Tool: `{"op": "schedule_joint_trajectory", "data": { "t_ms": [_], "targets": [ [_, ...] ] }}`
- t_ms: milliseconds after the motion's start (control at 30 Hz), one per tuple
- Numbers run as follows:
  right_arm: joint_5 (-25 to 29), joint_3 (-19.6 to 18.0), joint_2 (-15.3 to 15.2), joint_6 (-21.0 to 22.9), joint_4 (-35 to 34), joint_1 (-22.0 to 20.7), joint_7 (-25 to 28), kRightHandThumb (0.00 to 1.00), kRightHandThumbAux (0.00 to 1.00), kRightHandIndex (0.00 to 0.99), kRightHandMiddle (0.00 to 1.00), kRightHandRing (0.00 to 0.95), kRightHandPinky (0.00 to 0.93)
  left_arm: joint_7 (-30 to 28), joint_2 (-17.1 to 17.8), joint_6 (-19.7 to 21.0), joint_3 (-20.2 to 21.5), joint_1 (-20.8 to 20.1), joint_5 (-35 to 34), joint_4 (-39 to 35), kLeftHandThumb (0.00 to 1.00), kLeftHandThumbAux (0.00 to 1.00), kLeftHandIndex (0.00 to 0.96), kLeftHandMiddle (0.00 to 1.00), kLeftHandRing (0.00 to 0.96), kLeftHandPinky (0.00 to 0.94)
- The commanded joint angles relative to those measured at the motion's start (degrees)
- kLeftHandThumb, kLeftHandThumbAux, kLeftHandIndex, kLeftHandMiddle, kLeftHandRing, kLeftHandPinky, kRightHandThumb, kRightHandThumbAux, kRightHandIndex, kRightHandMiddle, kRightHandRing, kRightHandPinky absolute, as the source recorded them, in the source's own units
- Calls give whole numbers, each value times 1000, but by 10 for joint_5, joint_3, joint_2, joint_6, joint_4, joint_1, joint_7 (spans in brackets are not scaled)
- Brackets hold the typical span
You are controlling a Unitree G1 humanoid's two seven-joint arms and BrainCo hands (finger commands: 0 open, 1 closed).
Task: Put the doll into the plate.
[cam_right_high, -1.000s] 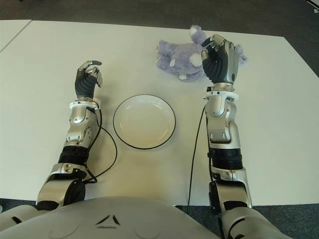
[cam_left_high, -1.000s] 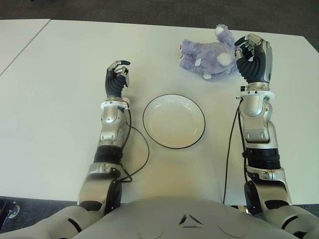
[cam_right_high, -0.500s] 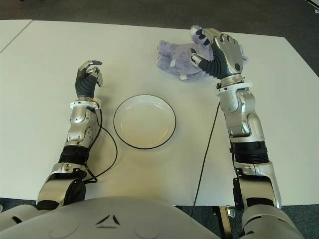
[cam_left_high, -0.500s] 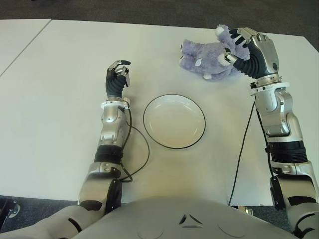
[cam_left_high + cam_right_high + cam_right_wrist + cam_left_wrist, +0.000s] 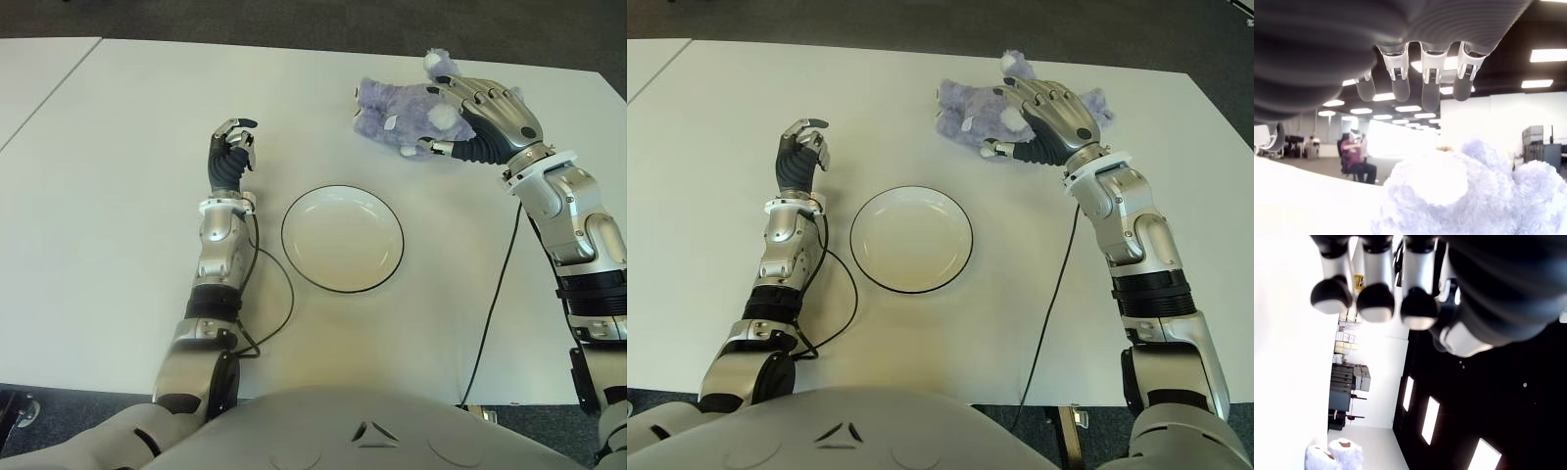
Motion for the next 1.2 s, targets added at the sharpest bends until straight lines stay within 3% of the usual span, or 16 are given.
{"op": "schedule_joint_trajectory", "data": {
  "t_ms": [33, 267, 833, 1200],
  "targets": [
    [-5, 13, -8, -19, 19, -16, 13, 284, 252, 0, 0, 0, 0, -4, -20, 4, 0, 59, -5, 52, 710, 705, 442, 874, 877, 857],
    [1, 17, -7, -31, 38, -29, 23, 276, 238, 0, 0, 0, 0, -2, -20, 4, 0, 59, -5, 52, 710, 705, 442, 874, 875, 855],
    [8, 43, -11, -55, 93, -74, 81, 363, 178, 0, 0, 0, 0, 0, -20, 3, 1, 58, -3, 53, 710, 705, 442, 874, 875, 855],
    [-6, 54, -11, -58, 127, -102, 86, 456, 172, 0, 0, 0, 0, 3, -21, 1, 2, 60, -3, 52, 710, 705, 442, 873, 874, 855]
  ]
}}
